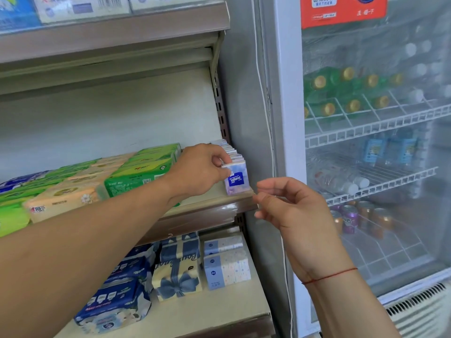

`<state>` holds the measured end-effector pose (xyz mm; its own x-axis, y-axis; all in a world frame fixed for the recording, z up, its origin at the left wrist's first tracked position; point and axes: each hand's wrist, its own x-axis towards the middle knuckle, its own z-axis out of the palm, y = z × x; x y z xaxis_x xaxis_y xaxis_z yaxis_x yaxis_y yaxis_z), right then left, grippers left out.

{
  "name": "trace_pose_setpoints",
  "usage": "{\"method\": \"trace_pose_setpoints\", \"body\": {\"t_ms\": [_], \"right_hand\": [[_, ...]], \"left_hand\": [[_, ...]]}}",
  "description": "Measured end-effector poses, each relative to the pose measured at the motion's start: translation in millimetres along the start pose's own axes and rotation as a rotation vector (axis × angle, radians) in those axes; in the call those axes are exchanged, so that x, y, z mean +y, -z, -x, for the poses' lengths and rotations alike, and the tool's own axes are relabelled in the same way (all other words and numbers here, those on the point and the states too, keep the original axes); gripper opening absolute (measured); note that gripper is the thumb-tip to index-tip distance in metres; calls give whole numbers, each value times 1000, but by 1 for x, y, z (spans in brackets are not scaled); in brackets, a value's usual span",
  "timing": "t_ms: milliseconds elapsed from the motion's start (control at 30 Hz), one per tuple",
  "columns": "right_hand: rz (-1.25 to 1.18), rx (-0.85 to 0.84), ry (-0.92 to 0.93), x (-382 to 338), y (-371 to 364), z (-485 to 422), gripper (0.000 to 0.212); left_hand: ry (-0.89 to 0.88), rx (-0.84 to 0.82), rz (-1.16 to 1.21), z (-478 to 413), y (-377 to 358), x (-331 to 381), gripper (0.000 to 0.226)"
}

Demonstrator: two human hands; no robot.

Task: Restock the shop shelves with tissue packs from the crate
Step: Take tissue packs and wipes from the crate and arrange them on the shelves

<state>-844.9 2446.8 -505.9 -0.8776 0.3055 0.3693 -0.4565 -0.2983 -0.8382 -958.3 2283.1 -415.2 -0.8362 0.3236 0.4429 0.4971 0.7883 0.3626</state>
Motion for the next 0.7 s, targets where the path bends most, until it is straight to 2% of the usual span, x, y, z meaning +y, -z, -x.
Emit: {"method": "trace_pose_setpoints", "body": {"t_ms": [300, 700], "right_hand": [[5, 5, -31, 0, -2, 2, 21], [7, 0, -43, 0, -4, 4, 18]], "left_hand": [[-106, 37, -127, 4, -6, 7, 28], [-96, 32, -99, 9, -1, 7, 37]]}}
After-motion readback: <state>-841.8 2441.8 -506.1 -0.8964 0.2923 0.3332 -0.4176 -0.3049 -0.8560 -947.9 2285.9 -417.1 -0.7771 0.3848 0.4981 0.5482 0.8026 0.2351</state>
